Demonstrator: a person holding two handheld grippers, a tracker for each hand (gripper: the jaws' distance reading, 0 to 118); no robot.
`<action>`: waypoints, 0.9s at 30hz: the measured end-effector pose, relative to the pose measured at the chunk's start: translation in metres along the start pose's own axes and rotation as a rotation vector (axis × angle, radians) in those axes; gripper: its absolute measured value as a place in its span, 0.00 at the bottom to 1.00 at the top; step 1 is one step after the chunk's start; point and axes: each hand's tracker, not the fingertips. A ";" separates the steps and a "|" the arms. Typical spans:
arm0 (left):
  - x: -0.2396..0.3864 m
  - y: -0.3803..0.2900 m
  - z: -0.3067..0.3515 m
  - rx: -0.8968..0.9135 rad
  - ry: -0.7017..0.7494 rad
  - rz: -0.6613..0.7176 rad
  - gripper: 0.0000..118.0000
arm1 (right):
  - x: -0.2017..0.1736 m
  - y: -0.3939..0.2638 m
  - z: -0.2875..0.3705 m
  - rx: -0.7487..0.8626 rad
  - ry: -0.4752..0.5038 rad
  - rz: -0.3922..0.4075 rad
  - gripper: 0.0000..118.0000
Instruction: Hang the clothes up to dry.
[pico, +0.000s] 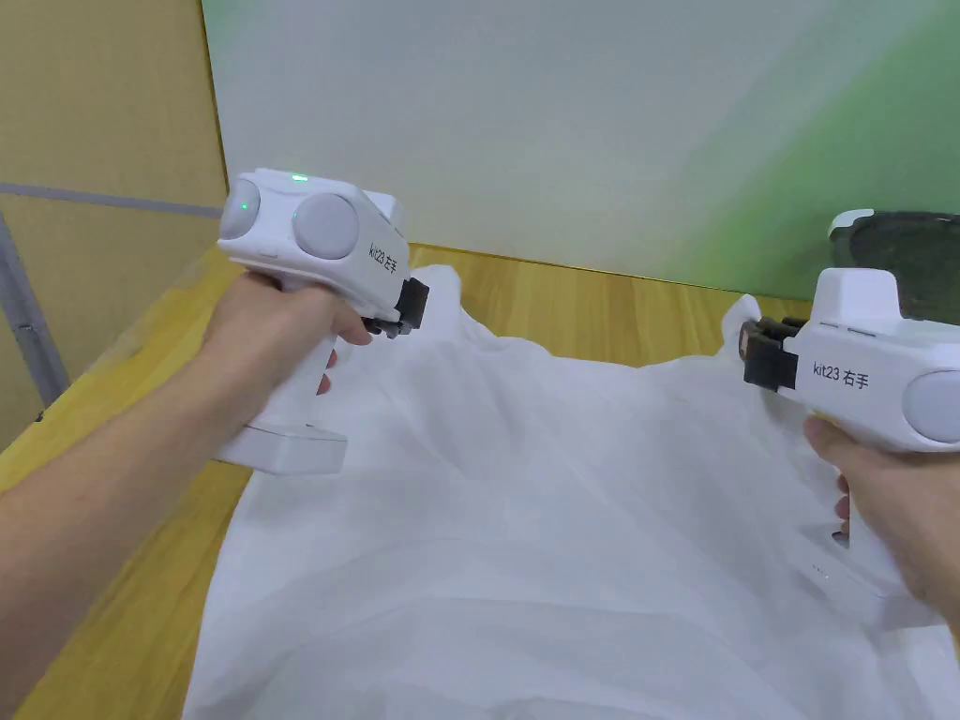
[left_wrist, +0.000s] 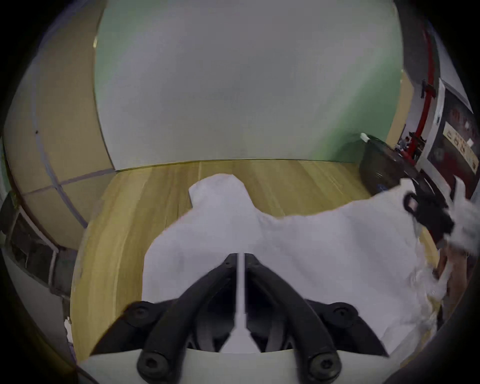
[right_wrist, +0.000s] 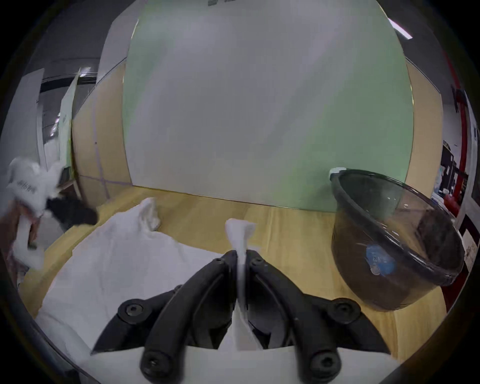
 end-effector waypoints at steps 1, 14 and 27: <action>-0.005 0.012 -0.012 -0.036 -0.008 0.020 0.22 | 0.000 0.000 -0.002 -0.016 0.037 0.023 0.07; -0.041 0.069 -0.143 -0.134 -0.013 0.141 0.73 | -0.002 -0.007 -0.013 -0.068 0.086 0.086 0.07; -0.035 0.040 -0.154 -0.172 -0.014 0.057 0.01 | 0.012 -0.020 -0.023 -0.117 0.096 0.050 0.07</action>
